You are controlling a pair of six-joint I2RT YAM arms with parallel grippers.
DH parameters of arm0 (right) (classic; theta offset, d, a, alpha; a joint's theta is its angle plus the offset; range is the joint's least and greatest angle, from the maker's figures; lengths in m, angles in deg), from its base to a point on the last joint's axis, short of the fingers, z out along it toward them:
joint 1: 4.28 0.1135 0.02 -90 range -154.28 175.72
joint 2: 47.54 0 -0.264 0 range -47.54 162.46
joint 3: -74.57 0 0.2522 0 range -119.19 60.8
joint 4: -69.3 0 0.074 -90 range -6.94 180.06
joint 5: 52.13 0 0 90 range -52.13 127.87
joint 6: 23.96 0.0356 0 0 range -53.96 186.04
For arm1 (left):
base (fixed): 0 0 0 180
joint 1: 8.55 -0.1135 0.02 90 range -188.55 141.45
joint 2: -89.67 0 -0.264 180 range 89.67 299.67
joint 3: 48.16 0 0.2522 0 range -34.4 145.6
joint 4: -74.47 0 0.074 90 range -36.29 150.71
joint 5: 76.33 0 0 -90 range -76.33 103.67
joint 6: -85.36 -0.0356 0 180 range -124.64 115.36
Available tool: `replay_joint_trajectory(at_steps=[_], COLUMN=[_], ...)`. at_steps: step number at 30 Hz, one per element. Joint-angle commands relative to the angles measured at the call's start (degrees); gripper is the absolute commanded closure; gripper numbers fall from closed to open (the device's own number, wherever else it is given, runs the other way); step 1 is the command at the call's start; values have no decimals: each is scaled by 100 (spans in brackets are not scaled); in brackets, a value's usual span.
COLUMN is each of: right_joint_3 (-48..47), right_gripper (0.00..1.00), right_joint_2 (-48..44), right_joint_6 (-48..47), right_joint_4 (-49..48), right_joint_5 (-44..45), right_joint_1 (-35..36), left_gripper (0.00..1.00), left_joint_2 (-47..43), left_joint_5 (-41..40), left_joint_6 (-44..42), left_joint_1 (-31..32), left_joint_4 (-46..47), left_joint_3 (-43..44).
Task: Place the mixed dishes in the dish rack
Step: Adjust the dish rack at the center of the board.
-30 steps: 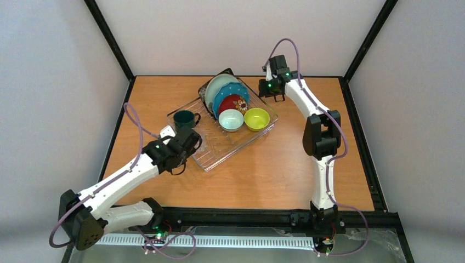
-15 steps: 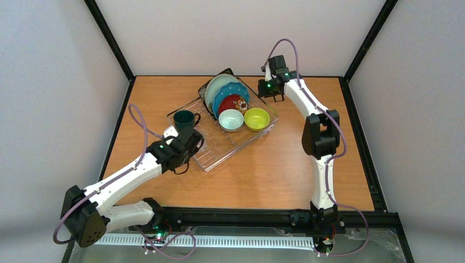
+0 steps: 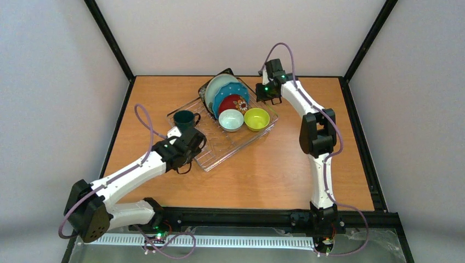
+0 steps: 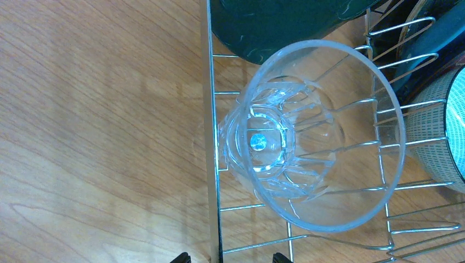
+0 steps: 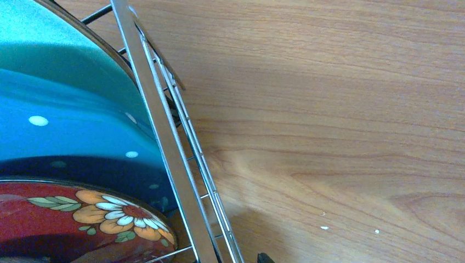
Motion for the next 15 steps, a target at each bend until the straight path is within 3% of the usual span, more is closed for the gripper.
replay_joint_trajectory(at_steps=[1,4,9,15], right_joint_3=[-117,-107,-100,37], right_gripper=[56,67,78,94], right_joint_2=[240,255,268,209], right_joint_6=[-61,-54,-41,-4], right_joint_4=[140,142,160,173], right_joint_5=[133,177,255,368], right_joint_1=[-9,-10,-14,-10], left_gripper=[19,25,38,65], left_joint_2=[125,192,315,499], left_joint_5=[-15,-36,-60,-81], left_joint_6=[-133,-185,-292,-392], left_joint_1=[-33,-41,-83,-79], left_joint_4=[178,213,283,404], left_joint_3=[-39,-41,-13,-6])
